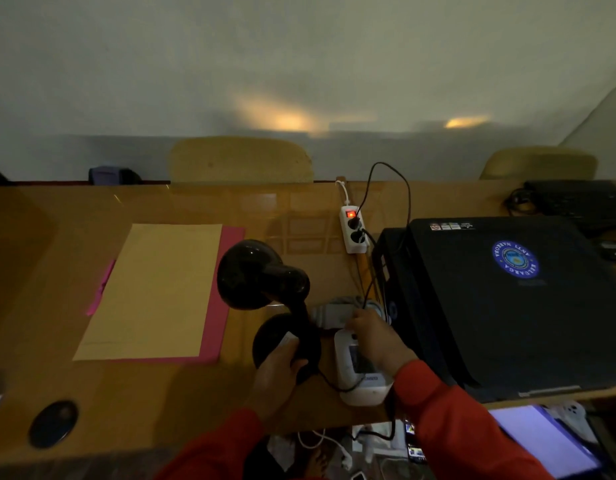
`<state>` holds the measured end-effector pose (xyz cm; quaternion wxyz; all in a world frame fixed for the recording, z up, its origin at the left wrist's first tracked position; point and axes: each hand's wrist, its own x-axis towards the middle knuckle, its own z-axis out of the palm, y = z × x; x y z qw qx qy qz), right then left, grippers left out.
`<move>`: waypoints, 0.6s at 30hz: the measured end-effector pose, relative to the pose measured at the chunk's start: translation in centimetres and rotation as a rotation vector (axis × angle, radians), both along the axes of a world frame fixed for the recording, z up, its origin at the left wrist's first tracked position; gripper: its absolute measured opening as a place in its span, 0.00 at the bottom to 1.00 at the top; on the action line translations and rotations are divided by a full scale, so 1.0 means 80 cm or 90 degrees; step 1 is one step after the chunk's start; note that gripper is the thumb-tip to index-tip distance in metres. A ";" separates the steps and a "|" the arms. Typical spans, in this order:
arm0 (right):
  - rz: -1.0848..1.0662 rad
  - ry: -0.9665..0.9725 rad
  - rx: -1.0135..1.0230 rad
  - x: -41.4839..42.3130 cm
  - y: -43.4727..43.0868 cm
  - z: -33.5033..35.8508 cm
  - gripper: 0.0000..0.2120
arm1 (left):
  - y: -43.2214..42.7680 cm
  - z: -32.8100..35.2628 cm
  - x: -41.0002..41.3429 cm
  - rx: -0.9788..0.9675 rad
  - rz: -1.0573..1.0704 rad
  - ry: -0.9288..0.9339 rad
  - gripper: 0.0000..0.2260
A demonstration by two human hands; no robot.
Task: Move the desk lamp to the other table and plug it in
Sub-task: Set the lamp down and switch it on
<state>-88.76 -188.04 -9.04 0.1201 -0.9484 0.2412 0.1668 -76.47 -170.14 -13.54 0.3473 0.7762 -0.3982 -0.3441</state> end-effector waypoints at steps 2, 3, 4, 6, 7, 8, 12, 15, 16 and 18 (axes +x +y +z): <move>-0.018 -0.009 -0.039 0.000 0.003 0.002 0.13 | -0.002 -0.007 0.002 0.019 -0.009 -0.016 0.21; 0.005 -0.006 -0.072 0.002 0.005 0.003 0.14 | -0.002 -0.007 0.005 0.040 -0.024 -0.058 0.20; 0.020 0.011 -0.098 0.005 0.010 0.006 0.16 | -0.001 -0.011 0.009 0.047 -0.044 -0.116 0.18; 0.023 -0.085 -0.101 0.013 0.027 0.012 0.16 | 0.004 -0.020 0.020 0.060 -0.059 -0.207 0.18; -0.006 -0.200 -0.055 0.018 0.038 0.013 0.14 | 0.007 -0.022 0.025 0.068 -0.061 -0.227 0.20; -0.056 -0.304 0.041 0.022 0.049 0.017 0.13 | 0.009 -0.026 0.028 0.079 -0.056 -0.242 0.22; -0.177 -0.421 0.405 0.037 0.096 0.029 0.09 | 0.013 -0.035 0.030 0.146 -0.041 -0.290 0.28; -0.209 -0.428 0.414 0.040 0.109 0.017 0.11 | 0.017 -0.036 0.030 0.136 -0.028 -0.250 0.29; -0.214 -0.418 0.411 0.038 0.110 0.015 0.12 | 0.019 -0.034 0.031 0.130 -0.029 -0.240 0.29; -0.211 -0.413 0.407 0.032 0.110 0.011 0.13 | 0.023 -0.034 0.032 0.128 -0.037 -0.236 0.30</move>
